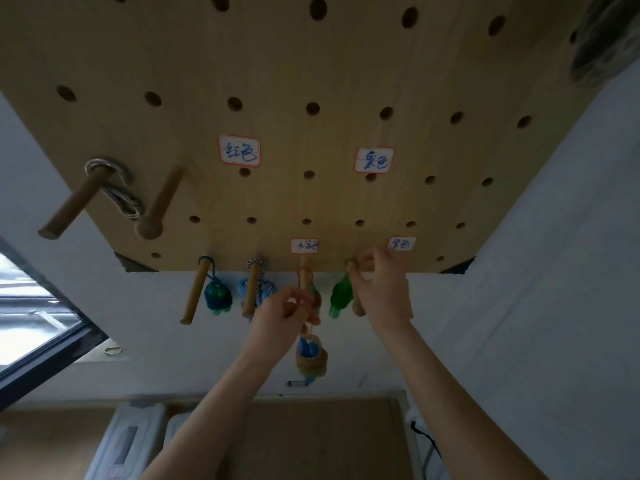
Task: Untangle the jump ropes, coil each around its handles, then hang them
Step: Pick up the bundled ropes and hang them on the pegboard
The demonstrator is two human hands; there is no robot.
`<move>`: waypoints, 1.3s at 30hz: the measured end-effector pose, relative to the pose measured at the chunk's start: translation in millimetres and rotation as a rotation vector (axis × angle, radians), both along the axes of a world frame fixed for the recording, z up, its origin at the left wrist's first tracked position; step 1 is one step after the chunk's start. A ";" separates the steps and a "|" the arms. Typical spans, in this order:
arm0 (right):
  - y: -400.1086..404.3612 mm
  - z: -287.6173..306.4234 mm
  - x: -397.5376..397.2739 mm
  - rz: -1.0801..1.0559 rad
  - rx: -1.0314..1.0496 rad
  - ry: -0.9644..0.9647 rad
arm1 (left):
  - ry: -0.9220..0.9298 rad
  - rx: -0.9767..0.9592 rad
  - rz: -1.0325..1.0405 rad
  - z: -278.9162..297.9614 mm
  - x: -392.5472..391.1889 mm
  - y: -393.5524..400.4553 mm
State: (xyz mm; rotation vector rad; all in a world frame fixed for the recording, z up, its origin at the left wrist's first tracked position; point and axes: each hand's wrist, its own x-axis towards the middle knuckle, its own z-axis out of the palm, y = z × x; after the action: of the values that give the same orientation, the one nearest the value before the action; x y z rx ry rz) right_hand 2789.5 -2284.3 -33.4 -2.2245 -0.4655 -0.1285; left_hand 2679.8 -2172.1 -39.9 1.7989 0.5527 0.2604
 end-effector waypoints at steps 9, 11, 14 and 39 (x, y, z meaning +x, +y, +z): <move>59.7 -0.1 5.8 0.160 -0.025 0.330 | -0.035 -0.021 -0.056 -7.5 -22.6 9.8; 64.1 7.0 17.9 0.131 0.010 0.421 | -0.034 -0.038 -0.089 -5.5 -25.8 14.4; 55.9 16.9 14.1 0.209 0.034 0.475 | -0.045 0.029 -0.219 -0.5 -31.0 17.7; -101.8 -8.3 30.1 -0.063 0.058 0.209 | -0.054 0.742 -0.230 6.8 76.7 -86.7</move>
State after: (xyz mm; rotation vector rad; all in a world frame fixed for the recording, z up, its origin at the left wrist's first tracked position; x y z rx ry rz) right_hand 2819.6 -2386.1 -41.7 -2.1680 -0.2744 0.0569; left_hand 2756.5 -2258.8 -33.1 2.5403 0.2064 0.3856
